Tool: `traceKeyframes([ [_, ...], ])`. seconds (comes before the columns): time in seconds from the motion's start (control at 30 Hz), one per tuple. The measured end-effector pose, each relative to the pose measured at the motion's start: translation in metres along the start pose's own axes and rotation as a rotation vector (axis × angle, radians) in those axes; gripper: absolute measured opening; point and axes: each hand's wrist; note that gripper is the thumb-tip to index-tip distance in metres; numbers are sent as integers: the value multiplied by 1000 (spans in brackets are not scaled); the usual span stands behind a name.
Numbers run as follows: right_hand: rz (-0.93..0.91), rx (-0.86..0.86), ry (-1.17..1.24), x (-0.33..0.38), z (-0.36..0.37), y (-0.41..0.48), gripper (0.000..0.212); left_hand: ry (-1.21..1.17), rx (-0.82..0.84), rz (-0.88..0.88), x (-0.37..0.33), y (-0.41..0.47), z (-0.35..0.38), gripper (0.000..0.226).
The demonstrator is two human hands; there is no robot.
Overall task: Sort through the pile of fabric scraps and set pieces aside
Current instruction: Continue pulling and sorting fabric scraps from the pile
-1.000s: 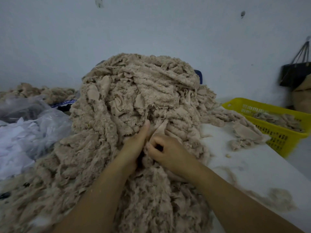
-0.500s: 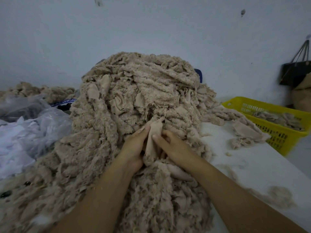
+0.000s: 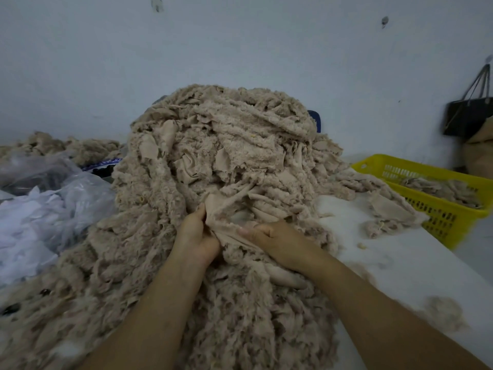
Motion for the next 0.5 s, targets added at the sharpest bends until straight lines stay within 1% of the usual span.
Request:
traceKeyframes([
  [0.07, 46, -17, 0, -1, -1, 1, 66, -17, 56, -18, -2, -2, -1, 44],
  [0.13, 141, -98, 69, -1, -4, 3, 74, 16, 104, -25, -2, -1, -1, 50],
  [0.2, 221, -195, 136, -1, -10, 5, 68, 61, 148, -40, 0, -3, 1, 45],
  [0.27, 317, -283, 169, -3, -14, 7, 67, 89, 118, -13, 0, -2, 4, 35],
  [0.3, 353, -318, 181, -1, -16, 7, 65, 72, 113, 0, 0, -3, 5, 26],
  [0.33, 369, -344, 188, -2, -15, 9, 62, 38, 119, 10, 0, -3, 5, 25],
  [0.37, 391, -362, 198, 0, -14, 10, 60, -1, 121, 14, -1, -3, 5, 32],
  [0.43, 473, -398, 232, 2, -15, 12, 76, -53, 130, 27, -6, -5, 3, 40],
  [0.5, 590, -508, 319, -1, -26, 13, 80, -85, 147, 94, -17, -4, -4, 51],
])
Point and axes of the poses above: each hand's wrist, its own y-axis towards the middle knuckle, its own z-axis out of the palm, x = y × z, and after that the axes turned 7 degrees about -x, right-handed
